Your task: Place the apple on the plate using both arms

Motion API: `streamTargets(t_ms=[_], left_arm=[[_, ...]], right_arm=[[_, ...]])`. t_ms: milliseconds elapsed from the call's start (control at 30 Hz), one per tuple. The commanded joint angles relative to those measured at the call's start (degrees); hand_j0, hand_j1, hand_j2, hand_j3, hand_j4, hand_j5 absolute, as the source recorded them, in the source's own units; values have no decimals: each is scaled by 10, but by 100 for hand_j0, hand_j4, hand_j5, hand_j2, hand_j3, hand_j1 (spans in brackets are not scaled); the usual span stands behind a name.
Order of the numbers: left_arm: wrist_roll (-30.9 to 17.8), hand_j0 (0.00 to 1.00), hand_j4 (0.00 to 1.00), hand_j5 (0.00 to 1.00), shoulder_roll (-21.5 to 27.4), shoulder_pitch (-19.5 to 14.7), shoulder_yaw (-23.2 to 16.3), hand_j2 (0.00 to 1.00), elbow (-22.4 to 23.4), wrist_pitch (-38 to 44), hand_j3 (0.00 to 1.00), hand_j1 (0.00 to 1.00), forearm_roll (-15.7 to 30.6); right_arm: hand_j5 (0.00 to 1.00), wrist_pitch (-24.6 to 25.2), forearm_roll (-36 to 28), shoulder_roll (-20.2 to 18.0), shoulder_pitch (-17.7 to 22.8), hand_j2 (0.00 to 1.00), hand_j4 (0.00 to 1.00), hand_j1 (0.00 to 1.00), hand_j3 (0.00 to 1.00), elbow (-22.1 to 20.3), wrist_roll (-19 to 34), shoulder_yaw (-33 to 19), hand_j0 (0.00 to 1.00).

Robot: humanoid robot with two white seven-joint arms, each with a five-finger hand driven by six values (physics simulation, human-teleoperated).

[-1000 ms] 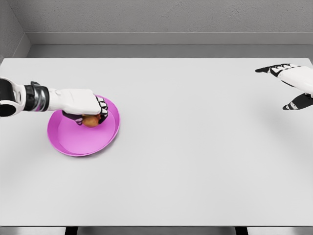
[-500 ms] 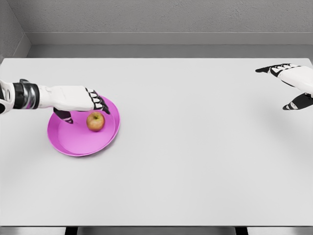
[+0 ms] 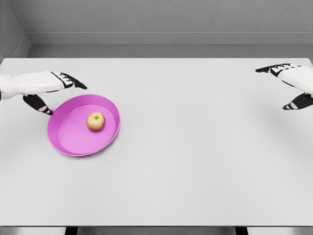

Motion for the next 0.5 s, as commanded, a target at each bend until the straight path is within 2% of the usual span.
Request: streamTargets(t_ms=[0, 67, 467], left_arm=[[0, 100, 100, 100, 8, 2, 15, 100, 5, 1, 100, 100, 8], [0, 100, 100, 100, 13, 25, 37, 100, 12, 1, 100, 100, 10], [0, 100, 100, 100, 16, 27, 40, 100, 13, 1, 100, 100, 10]], right_arm=[[100, 0, -1, -1, 0, 100, 100, 100, 100, 0, 0, 0, 100], [100, 0, -1, -1, 0, 100, 100, 100, 100, 0, 0, 0, 100], [100, 0, -1, 0, 0, 100, 100, 100, 100, 0, 0, 0, 100]])
